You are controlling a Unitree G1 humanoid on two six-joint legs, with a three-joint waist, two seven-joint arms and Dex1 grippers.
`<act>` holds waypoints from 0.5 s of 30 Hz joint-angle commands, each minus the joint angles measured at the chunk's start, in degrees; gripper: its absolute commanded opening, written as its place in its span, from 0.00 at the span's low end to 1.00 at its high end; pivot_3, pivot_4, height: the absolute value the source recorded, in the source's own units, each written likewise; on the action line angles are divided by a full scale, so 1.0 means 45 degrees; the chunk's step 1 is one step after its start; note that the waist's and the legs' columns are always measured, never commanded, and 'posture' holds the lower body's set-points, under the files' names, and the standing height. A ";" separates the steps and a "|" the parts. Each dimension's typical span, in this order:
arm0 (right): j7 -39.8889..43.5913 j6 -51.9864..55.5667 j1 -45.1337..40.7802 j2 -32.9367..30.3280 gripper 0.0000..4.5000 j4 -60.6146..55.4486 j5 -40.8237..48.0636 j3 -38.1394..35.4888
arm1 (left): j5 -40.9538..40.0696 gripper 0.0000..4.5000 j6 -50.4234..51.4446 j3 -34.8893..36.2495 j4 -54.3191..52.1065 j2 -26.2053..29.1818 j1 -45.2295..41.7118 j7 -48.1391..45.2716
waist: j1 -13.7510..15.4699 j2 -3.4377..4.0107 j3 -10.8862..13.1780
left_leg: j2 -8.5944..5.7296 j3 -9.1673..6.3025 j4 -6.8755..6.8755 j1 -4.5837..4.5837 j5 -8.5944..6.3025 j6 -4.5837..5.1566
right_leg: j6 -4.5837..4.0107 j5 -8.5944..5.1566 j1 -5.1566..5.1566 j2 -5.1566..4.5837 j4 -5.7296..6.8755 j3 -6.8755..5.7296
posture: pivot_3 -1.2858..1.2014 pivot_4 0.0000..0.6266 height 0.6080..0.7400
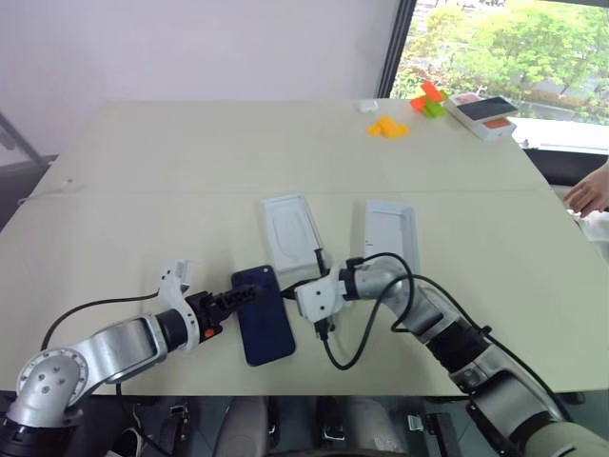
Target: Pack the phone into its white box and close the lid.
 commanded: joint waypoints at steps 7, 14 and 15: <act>0.0158 0.0158 0.0086 0.0314 0.00 0.0125 -0.0009 0.0534 | 0.0178 0.99 -0.0060 -0.0994 0.0110 -0.0528 -0.0292 0.0168 | 0.0003 -0.0002 -0.0001 | -0.0007 -0.0001 0.0001 -0.0010 0.0000 -0.0001 | 0.0011 -0.0006 -0.0001 -0.0007 -0.0004 0.0000 | 0.52 0.24 0.98; 0.0148 0.0296 -0.0108 0.0182 0.00 0.0212 0.0162 0.0275 | 0.0199 0.58 0.0116 -0.0769 0.0120 -0.0060 0.0098 -0.0053 | -0.0012 -0.0004 0.0003 | -0.0007 0.0000 -0.0009 -0.0028 0.0000 -0.0001 | 0.0011 -0.0007 -0.0025 -0.0006 -0.0007 0.0000 | 0.52 0.24 0.98; 0.0140 0.0322 -0.0130 0.0184 0.00 0.0217 0.0207 0.0227 | 0.0200 0.48 0.0129 -0.0753 0.0109 0.0007 0.0136 -0.0085 | -0.0012 -0.0005 0.0006 | -0.0006 -0.0001 -0.0009 -0.0035 0.0000 -0.0001 | 0.0011 -0.0007 -0.0033 -0.0007 -0.0008 0.0000 | 0.52 0.24 0.98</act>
